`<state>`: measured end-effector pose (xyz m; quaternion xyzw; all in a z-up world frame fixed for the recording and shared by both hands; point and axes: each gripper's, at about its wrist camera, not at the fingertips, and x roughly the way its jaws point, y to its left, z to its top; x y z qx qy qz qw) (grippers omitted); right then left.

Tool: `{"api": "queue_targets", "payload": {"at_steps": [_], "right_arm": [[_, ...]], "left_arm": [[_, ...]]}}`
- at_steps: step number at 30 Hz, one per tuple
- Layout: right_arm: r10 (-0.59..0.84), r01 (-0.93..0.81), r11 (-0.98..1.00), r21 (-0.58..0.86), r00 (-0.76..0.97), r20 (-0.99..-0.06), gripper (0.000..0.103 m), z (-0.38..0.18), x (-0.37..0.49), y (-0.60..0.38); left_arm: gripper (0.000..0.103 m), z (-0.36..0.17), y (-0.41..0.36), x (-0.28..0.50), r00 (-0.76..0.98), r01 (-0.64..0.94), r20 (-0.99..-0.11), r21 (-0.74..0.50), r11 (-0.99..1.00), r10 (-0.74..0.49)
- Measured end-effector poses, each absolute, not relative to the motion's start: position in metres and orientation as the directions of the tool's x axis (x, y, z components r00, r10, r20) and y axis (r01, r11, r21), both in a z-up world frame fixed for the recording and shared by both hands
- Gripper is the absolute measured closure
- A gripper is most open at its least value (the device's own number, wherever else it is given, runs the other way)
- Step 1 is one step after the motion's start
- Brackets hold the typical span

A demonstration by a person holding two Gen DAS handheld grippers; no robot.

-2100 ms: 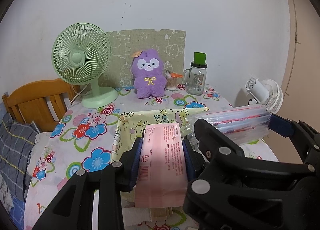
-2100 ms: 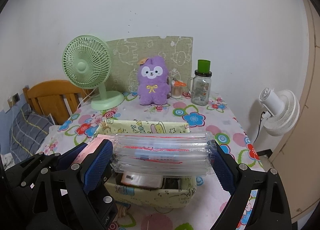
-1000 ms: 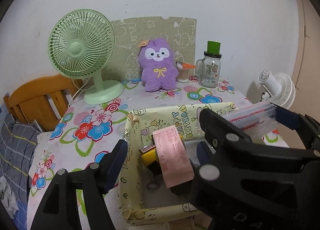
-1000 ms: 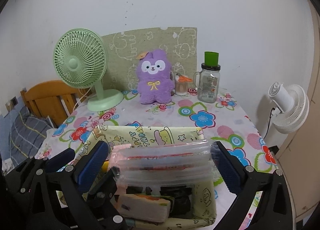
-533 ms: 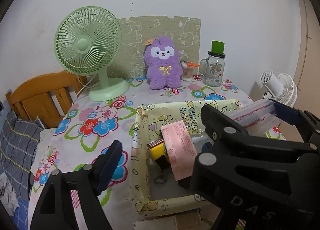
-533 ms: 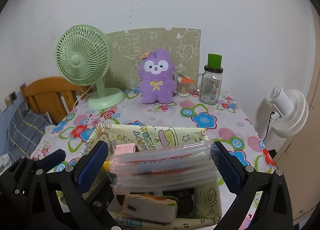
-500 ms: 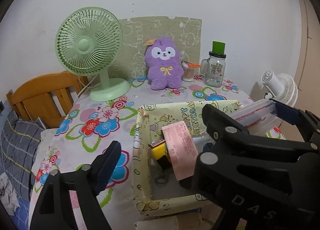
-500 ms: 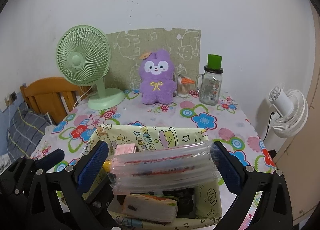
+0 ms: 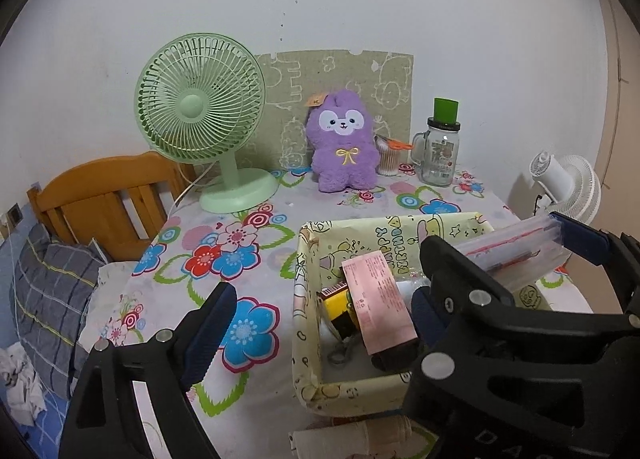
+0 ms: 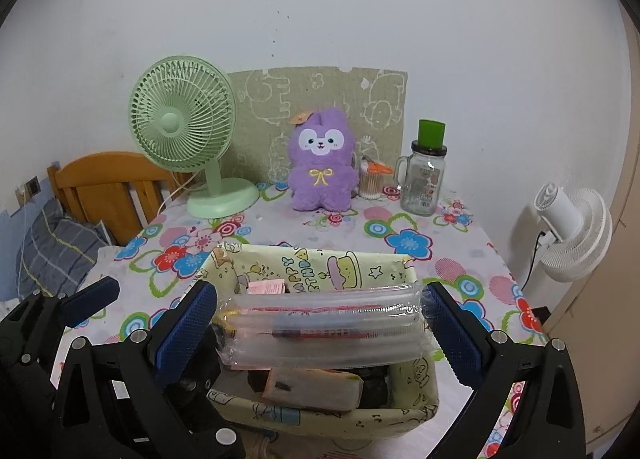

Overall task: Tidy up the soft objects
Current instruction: 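Open the right tool on the clear pack while the left tool releases the pink packet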

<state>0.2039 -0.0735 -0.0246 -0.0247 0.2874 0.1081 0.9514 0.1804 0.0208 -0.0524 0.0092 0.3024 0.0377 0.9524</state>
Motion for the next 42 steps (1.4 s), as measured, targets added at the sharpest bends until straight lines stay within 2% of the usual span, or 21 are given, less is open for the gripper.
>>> {"api": "queue_targets", "payload": {"at_steps": [15,26,42], "right_arm": [[0.171,-0.189,0.982,0.022,0.820,-0.546,0.000,-0.021,0.203,-0.075],[0.141,-0.166,0.986,0.002,0.826,-0.547,0.000,-0.025,0.211,-0.084],[0.187,-0.238,0.971,-0.023,0.816,-0.547,0.000,-0.018,0.179,-0.083]], "left_arm": [[0.009,-0.061,0.016,0.171,0.802,-0.046,-0.596,0.024,0.999,0.051],[0.009,-0.063,0.027,0.184,0.798,-0.096,-0.592,0.057,0.994,0.111],[0.008,-0.052,0.012,0.159,0.817,-0.046,-0.574,0.023,0.999,0.051]]}}
